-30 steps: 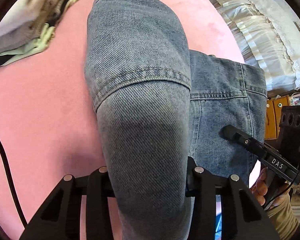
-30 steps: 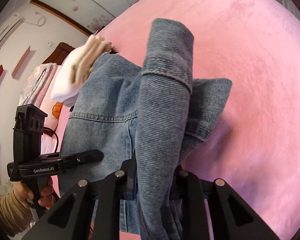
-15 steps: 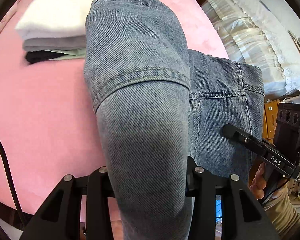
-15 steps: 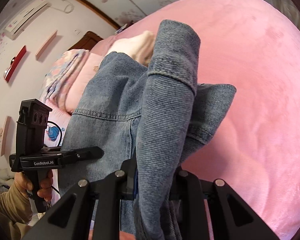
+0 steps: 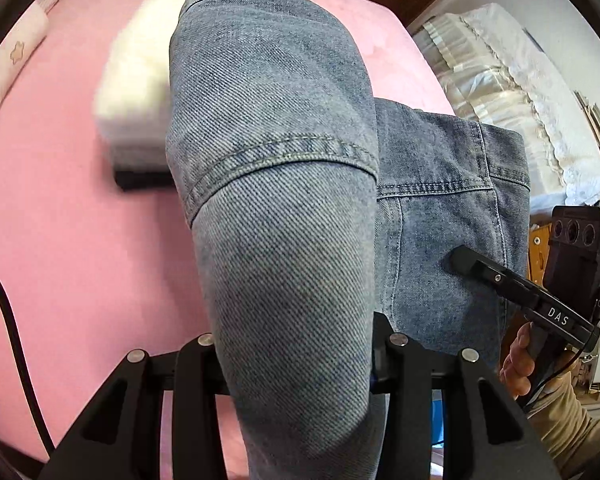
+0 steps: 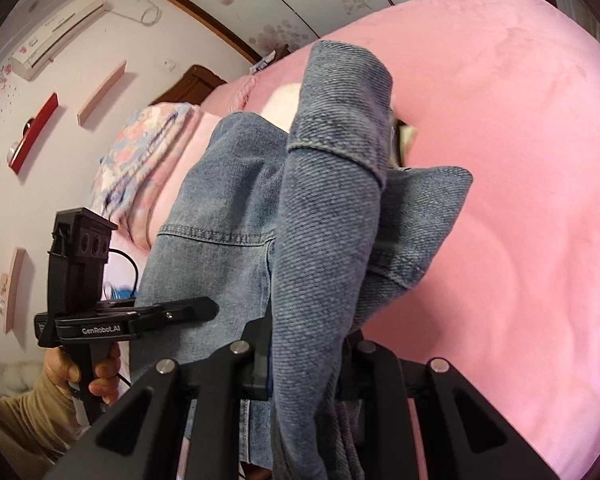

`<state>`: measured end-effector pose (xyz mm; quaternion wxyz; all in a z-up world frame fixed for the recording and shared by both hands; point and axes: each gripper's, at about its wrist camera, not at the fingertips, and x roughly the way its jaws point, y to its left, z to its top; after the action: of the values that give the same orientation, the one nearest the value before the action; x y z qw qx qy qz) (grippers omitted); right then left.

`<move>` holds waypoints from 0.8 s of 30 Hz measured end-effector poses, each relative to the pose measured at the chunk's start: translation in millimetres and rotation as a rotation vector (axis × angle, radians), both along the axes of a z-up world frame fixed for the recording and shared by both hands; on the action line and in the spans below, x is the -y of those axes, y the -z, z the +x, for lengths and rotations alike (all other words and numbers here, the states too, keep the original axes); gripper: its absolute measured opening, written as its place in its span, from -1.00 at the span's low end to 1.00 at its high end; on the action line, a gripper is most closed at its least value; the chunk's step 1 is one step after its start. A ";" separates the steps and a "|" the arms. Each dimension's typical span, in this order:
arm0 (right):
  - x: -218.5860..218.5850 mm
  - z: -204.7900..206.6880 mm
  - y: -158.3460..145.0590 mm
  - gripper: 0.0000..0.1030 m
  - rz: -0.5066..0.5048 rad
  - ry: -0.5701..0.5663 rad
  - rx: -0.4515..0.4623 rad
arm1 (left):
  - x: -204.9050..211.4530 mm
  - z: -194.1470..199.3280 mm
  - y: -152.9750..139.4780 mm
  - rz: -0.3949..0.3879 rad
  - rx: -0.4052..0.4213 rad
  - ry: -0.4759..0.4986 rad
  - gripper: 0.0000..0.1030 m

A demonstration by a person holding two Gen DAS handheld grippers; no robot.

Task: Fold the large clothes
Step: 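Carry the folded jacket with both tools onto the clothes stack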

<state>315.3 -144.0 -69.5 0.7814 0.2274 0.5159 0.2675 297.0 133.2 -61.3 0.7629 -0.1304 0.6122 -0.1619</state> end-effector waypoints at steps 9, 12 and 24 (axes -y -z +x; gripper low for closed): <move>-72.4 158.6 11.9 -0.63 0.089 0.074 0.056 | -94.5 142.0 -7.4 0.048 0.150 0.041 -0.20; -84.2 209.4 27.2 -0.63 0.106 0.097 0.048 | -115.3 187.8 1.5 0.047 0.162 0.037 -0.20; -88.6 282.8 111.0 -0.42 -0.066 0.172 -0.060 | -134.3 244.0 77.5 0.062 0.150 -0.005 0.13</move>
<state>598.1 -55.4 -180.5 0.7927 0.2529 0.5262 0.1757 541.0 267.5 -138.8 0.8107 -0.0958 0.5576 -0.1504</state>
